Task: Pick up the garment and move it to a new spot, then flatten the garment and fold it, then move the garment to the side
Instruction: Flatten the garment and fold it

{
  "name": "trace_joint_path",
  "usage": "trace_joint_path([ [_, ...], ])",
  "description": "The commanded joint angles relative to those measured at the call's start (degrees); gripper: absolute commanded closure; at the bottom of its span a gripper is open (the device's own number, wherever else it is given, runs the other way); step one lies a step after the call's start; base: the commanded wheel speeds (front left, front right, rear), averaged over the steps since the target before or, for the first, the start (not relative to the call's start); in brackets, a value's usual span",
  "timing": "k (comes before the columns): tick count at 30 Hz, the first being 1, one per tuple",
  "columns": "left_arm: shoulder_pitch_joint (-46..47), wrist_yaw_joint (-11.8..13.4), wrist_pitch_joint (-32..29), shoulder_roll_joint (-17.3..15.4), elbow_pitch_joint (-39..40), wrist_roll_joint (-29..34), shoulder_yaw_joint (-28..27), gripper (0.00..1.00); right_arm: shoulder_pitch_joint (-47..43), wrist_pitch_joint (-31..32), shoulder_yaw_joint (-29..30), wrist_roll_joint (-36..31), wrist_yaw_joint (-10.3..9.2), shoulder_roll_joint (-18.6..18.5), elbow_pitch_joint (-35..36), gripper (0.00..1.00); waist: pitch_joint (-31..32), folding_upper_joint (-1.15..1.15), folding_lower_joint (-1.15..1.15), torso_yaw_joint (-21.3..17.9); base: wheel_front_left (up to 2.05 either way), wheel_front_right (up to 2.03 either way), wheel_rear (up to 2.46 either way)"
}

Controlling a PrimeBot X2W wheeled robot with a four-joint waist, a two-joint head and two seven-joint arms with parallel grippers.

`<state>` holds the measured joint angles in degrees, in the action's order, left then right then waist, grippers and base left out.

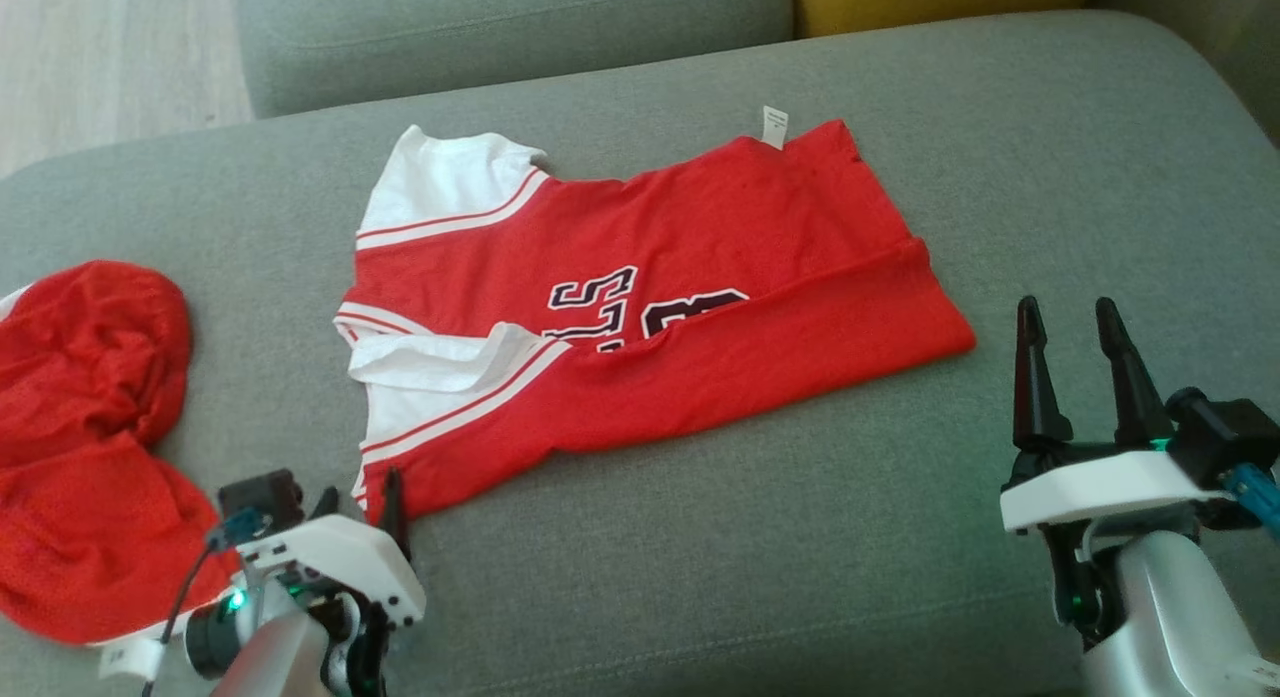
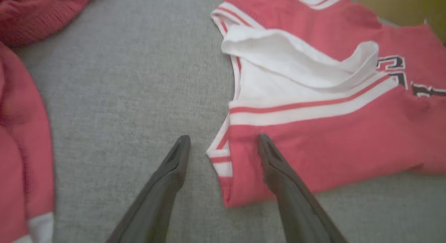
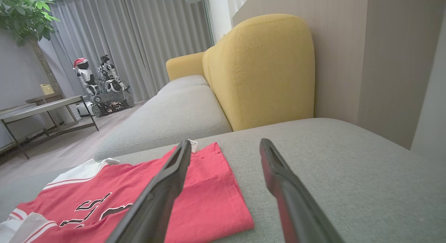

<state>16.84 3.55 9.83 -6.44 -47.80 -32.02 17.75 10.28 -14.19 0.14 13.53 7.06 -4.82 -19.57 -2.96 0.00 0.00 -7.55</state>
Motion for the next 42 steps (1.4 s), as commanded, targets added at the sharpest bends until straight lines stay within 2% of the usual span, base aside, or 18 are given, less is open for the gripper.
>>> trace_joint_path([
  [1,2.79,0.23,-0.18,-1.60,0.29,0.88,-1.22,0.00,2.56,-0.63,-1.48,-0.38,0.43,0.01,2.02,0.00,-0.27,0.00,0.00,-0.27,0.00,0.00,0.00],
  [7,4.81,-1.05,-3.29,-0.95,-4.85,1.36,0.85,0.00,2.93,-0.65,-1.27,-1.08,0.43,0.11,1.96,0.00,-0.98,0.00,0.00,-0.41,0.00,0.00,0.00],
  [9,5.34,-2.08,-3.56,-0.87,-5.80,1.72,1.72,1.00,3.12,-0.66,-1.23,-1.32,0.43,0.20,1.86,0.00,-1.12,0.00,0.00,-0.22,0.00,0.00,0.00],
  [15,7.29,-3.91,0.32,-1.05,-5.35,1.30,1.49,1.00,3.81,1.08,-0.67,-1.13,0.43,0.58,-0.01,0.00,-1.21,0.00,0.00,1.58,0.00,0.00,0.00],
  [22,8.85,-5.07,4.48,-1.21,1.68,1.94,0.86,1.00,7.21,7.36,4.15,0.15,0.43,1.27,-7.47,0.00,-2.22,0.00,0.00,4.89,0.00,0.00,0.00],
  [29,8.42,-5.75,4.53,-0.82,6.98,2.71,2.11,1.00,12.49,12.02,9.97,-0.24,0.43,1.69,-16.58,0.00,-3.34,0.00,0.00,7.40,0.00,0.00,0.00],
  [36,8.05,-5.68,2.70,-1.18,11.19,2.91,3.31,1.00,18.98,14.94,16.54,-5.24,0.43,1.75,-26.67,0.00,-5.56,0.00,0.00,9.11,0.00,0.00,0.00],
  [42,7.85,-5.23,1.51,-1.83,13.79,2.72,3.55,1.00,23.61,16.14,19.70,-7.07,0.43,1.60,-33.40,0.00,-7.46,0.00,0.00,9.85,0.00,0.00,0.00],
])
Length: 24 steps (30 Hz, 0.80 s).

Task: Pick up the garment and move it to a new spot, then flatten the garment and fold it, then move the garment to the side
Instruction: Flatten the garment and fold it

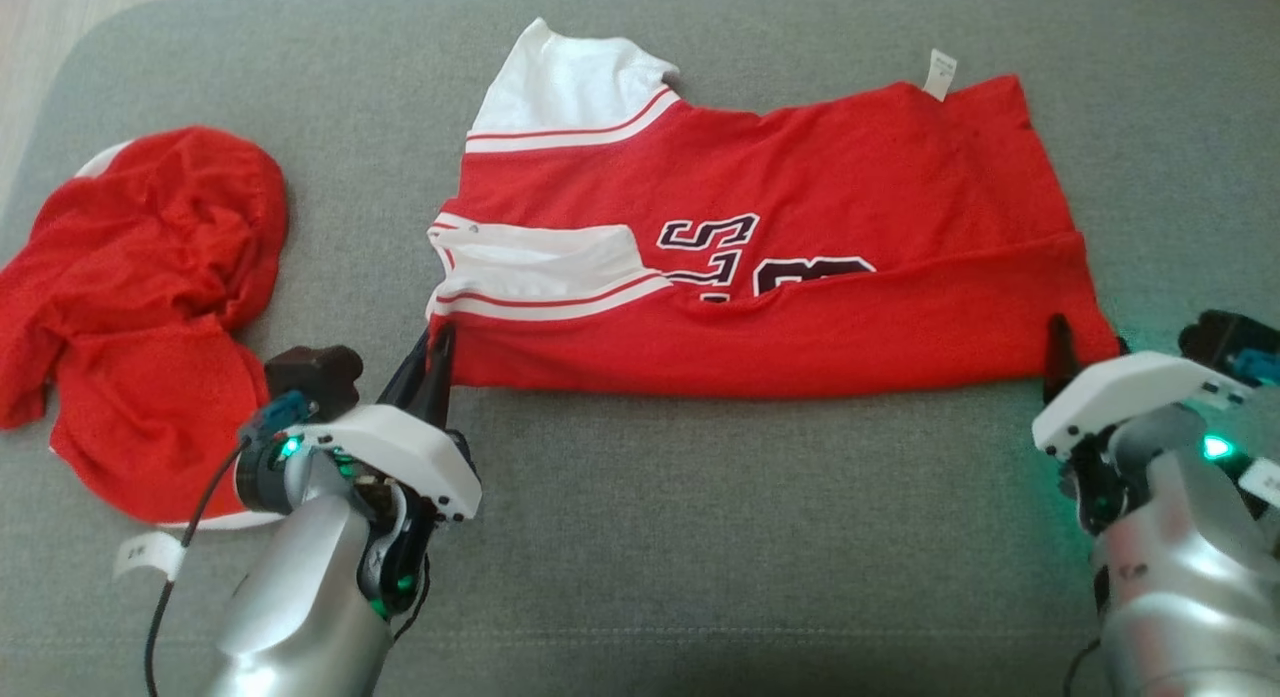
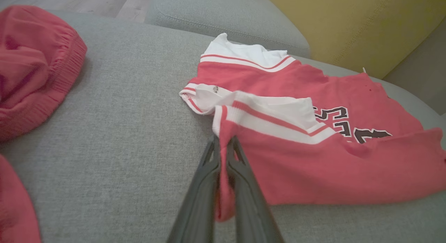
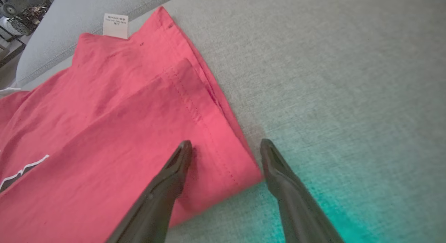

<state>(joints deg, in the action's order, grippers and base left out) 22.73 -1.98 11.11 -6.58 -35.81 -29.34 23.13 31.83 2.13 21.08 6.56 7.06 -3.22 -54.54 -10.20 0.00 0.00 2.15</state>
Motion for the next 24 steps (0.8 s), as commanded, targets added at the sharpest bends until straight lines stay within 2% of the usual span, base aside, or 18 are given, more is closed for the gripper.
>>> trace_joint_path([
  [1,1.91,0.39,0.05,-1.78,2.05,-0.03,-1.83,1.00,2.69,0.51,-1.19,0.29,0.43,0.03,0.37,0.42,-0.34,0.00,0.00,0.22,0.00,0.00,0.00],
  [2,1.86,0.44,-0.09,-1.86,2.26,-0.09,-1.80,1.00,3.15,0.90,-1.56,0.36,0.43,0.03,-0.56,1.00,-0.41,0.00,0.00,0.28,0.00,0.00,0.00],
  [14,-0.27,0.65,-2.10,-3.10,0.62,-0.68,-0.98,1.00,1.79,1.20,-6.55,3.34,0.43,-3.85,-2.96,1.00,4.45,0.00,0.00,-0.64,0.00,0.00,0.00],
  [24,-4.86,0.03,-8.76,-4.31,-0.95,-2.82,0.25,1.00,-8.09,12.01,-13.03,12.25,0.43,-6.84,4.77,1.00,9.94,0.00,0.00,-1.64,0.00,0.00,0.00],
])
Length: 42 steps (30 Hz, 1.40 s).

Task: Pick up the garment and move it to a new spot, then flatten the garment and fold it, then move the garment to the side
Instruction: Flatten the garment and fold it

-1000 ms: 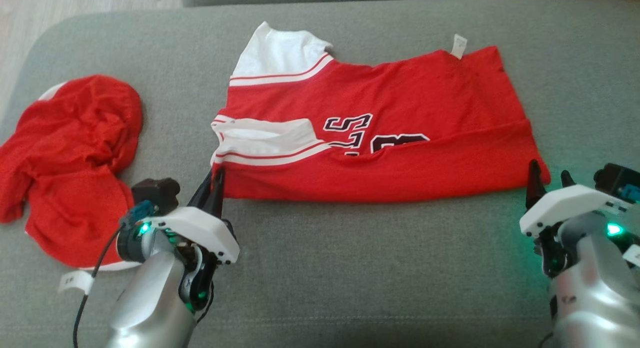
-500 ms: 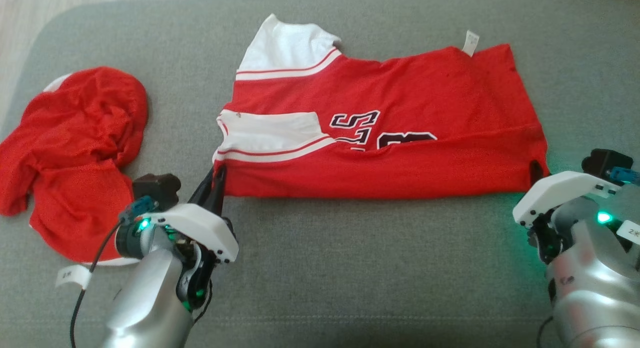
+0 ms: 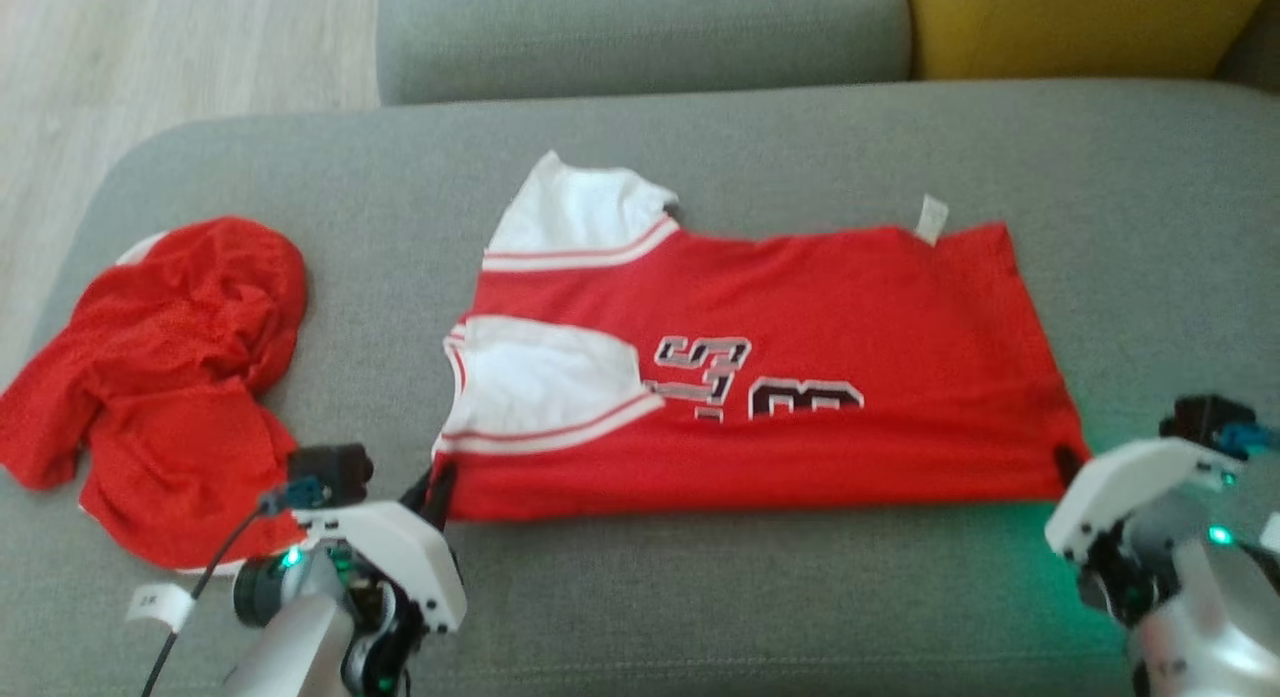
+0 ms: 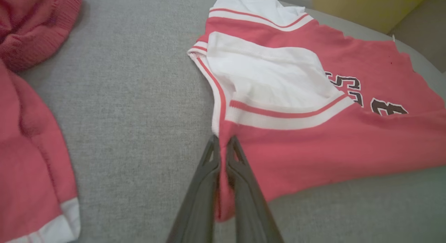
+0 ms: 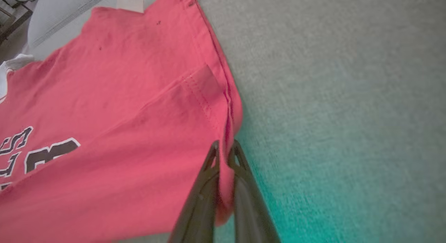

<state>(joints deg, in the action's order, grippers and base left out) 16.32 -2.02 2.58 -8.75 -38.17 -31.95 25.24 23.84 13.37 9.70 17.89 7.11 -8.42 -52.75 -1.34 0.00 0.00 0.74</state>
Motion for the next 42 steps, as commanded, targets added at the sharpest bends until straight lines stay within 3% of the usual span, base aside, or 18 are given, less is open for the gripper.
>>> trace_joint_path([
  [1,0.98,-0.07,-0.75,-2.28,1.57,-0.28,-1.60,1.00,-1.41,1.81,-2.11,1.73,0.37,-1.87,4.34,1.00,1.51,0.00,0.00,-0.30,0.00,0.00,0.00],
  [13,-3.73,0.64,-3.80,-3.80,6.07,-1.32,-0.79,1.00,-13.33,10.35,-1.43,5.73,0.37,-2.13,20.02,1.00,3.06,0.00,0.00,-0.90,0.00,0.00,0.00],
  [14,-3.86,1.19,-3.53,-3.82,6.46,-1.16,-0.87,0.58,-13.93,10.34,-0.74,5.32,0.37,-1.84,21.34,0.62,3.11,0.00,0.00,-0.95,0.00,0.00,0.00],
  [15,-3.97,1.70,-3.25,-3.71,6.85,-1.09,-0.97,0.09,-14.45,10.27,0.18,5.12,0.37,-1.44,22.52,0.00,3.16,0.00,0.00,-1.01,0.00,0.00,0.00],
  [16,-4.16,1.99,-3.21,-3.52,7.18,-1.23,-1.03,0.00,-14.80,10.27,0.91,5.05,0.37,-0.94,23.70,0.00,3.22,0.00,0.00,-1.08,0.00,0.00,0.00],
  [21,-4.87,3.31,-0.66,-2.99,9.82,-2.17,-2.55,0.00,-15.78,8.07,3.35,4.64,0.37,1.22,30.41,0.00,3.22,0.00,0.00,-1.60,0.00,0.00,0.00],
  [26,-4.90,2.70,7.70,-1.62,14.73,-4.43,-6.24,0.00,-16.69,-2.00,1.09,5.03,0.37,2.19,38.87,0.00,2.02,0.00,0.00,-2.20,0.00,0.00,0.00],
  [32,-3.03,2.43,11.22,-1.41,17.38,-3.88,-8.44,0.00,-16.24,-10.72,-3.63,4.85,0.37,2.83,42.02,0.00,-0.70,0.00,0.00,-4.28,0.00,0.00,0.00],
  [38,4.50,2.23,7.93,-4.72,15.21,-0.41,-6.98,0.00,-10.87,-13.73,-9.32,1.76,0.37,3.53,40.31,0.00,-6.54,0.00,0.00,-8.66,0.00,0.00,0.00],
  [42,12.94,0.25,2.08,-8.21,11.92,0.67,-6.19,0.00,-5.37,-14.41,-12.30,0.57,0.37,4.44,38.55,0.00,-11.06,0.00,0.00,-11.78,0.00,0.00,0.00],
])
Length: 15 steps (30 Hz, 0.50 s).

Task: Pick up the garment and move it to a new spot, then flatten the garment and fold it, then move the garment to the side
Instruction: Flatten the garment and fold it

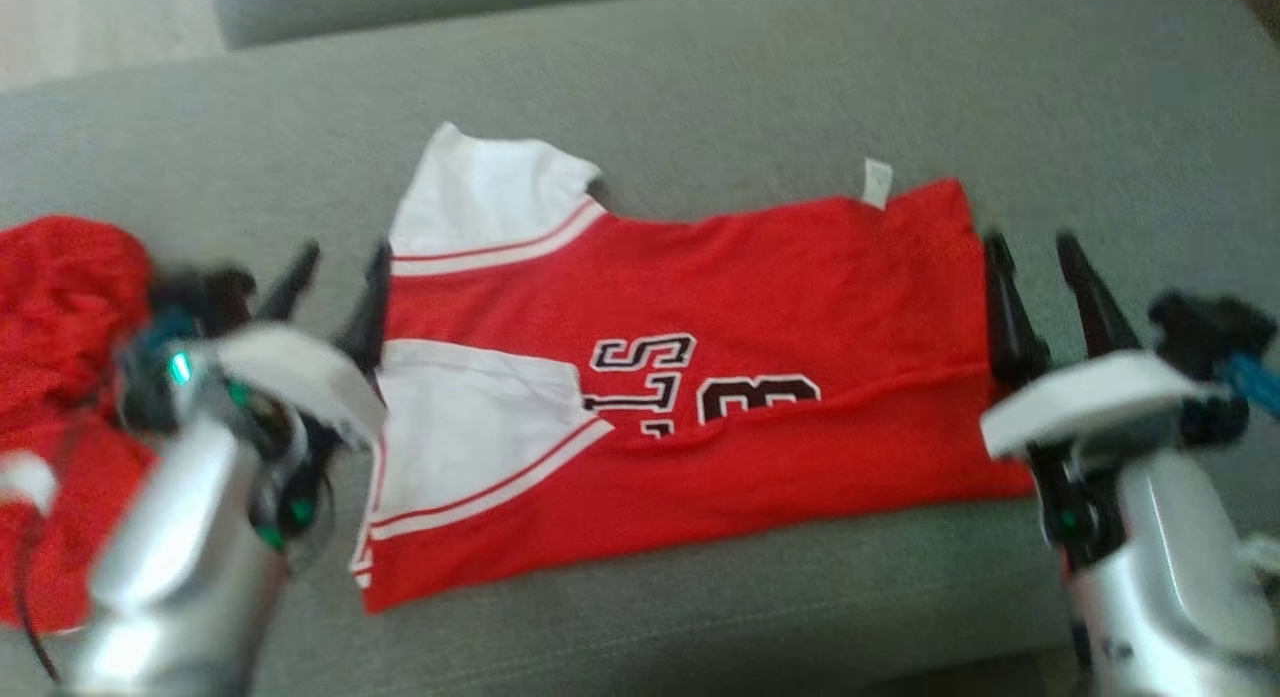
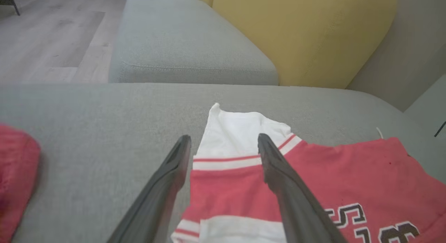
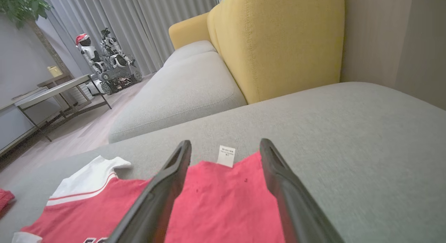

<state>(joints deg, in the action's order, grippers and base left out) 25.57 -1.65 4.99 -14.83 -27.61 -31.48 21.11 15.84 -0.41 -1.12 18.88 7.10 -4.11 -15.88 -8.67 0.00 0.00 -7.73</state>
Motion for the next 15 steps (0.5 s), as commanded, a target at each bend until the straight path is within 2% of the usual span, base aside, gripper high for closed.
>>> trace_joint_path([
  [1,6.09,-1.03,-2.58,-3.47,0.15,0.47,-1.66,0.00,4.08,-0.66,-2.27,-0.81,0.39,0.34,1.21,0.00,-4.87,0.00,0.00,-4.13,0.00,0.00,0.00],
  [4,14.11,-3.75,-9.33,-7.14,-2.66,-0.49,-1.27,0.00,8.35,-0.89,-4.52,-1.53,0.39,0.84,0.08,0.00,-8.53,0.00,0.00,-6.46,0.00,0.00,0.00],
  [7,22.44,-5.27,-17.32,-10.33,-5.58,-1.98,0.30,0.00,12.11,-1.27,-6.12,-1.46,0.39,1.10,-0.67,0.00,-12.12,0.00,0.00,-8.21,0.00,0.00,0.00],
  [8,22.44,-5.27,-17.32,-10.33,-5.58,-1.98,0.30,0.00,12.11,-1.27,-6.12,-1.46,0.39,1.10,-0.67,0.00,-12.12,0.00,0.00,-8.21,0.00,0.00,0.00],
  [11,29.63,-5.70,-23.92,-13.54,-8.00,-2.75,2.41,0.00,15.48,-1.85,-8.00,-0.84,0.39,1.19,-1.40,0.00,-15.07,0.00,0.00,-10.20,0.00,0.00,0.00],
  [15,35.42,-5.80,-27.12,-16.61,-10.48,-2.95,5.54,0.00,18.41,-3.32,-10.01,1.45,0.39,1.22,-2.66,0.00,-17.29,0.00,0.00,-12.48,0.00,0.00,0.00],
])
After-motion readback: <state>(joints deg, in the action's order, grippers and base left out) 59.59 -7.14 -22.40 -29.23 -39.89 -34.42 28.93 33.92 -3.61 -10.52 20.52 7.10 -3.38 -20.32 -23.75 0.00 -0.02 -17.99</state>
